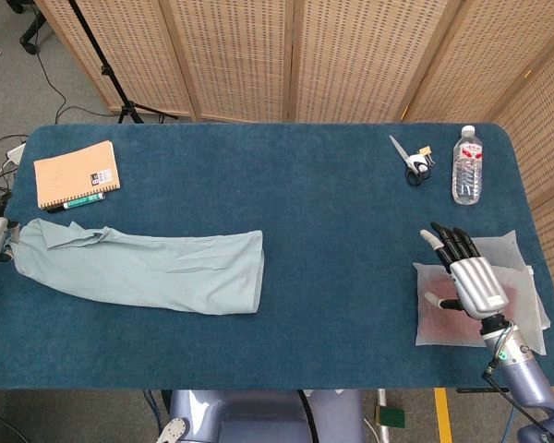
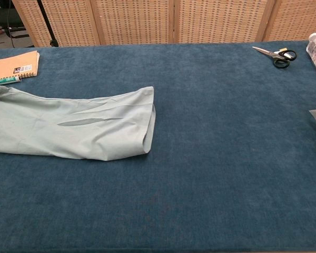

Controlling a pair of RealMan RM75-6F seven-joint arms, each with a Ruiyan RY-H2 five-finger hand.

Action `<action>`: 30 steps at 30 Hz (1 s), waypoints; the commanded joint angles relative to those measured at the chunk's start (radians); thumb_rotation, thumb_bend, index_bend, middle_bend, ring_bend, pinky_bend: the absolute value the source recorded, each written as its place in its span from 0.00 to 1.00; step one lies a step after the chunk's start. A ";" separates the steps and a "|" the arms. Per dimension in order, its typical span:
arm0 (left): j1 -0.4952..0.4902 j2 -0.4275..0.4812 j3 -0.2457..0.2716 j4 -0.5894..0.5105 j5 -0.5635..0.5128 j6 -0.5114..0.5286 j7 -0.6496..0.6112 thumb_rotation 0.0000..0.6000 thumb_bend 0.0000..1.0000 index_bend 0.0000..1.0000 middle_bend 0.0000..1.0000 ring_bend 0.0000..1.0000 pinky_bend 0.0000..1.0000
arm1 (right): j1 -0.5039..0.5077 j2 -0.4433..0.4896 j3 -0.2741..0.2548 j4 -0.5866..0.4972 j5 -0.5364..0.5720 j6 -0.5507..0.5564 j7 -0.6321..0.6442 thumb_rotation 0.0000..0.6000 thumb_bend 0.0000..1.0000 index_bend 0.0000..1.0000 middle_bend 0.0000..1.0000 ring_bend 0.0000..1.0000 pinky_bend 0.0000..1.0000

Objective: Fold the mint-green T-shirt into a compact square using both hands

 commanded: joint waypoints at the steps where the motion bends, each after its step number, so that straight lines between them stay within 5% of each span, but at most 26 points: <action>1: 0.000 0.010 -0.020 0.002 -0.020 -0.029 -0.014 1.00 0.69 0.75 0.00 0.00 0.00 | 0.000 0.000 0.000 -0.001 0.000 0.000 0.001 1.00 0.00 0.00 0.00 0.00 0.00; 7: 0.003 0.016 -0.044 -0.015 -0.039 0.032 -0.072 1.00 0.69 0.75 0.00 0.00 0.00 | -0.001 0.002 0.000 -0.003 0.001 0.000 0.002 1.00 0.00 0.00 0.00 0.00 0.00; 18: 0.020 0.034 -0.041 -0.083 -0.001 0.440 -0.151 1.00 0.70 0.75 0.00 0.00 0.00 | -0.004 0.010 -0.002 -0.015 -0.008 0.010 0.007 1.00 0.00 0.00 0.00 0.00 0.00; 24: -0.029 0.026 -0.013 -0.163 0.062 0.626 -0.075 1.00 0.69 0.75 0.00 0.00 0.00 | -0.006 0.018 -0.005 -0.027 -0.017 0.019 0.012 1.00 0.00 0.00 0.00 0.00 0.00; 30: -0.086 0.004 0.014 -0.242 0.115 0.658 0.042 1.00 0.69 0.75 0.00 0.00 0.00 | -0.008 0.023 -0.006 -0.033 -0.021 0.023 0.020 1.00 0.00 0.00 0.00 0.00 0.00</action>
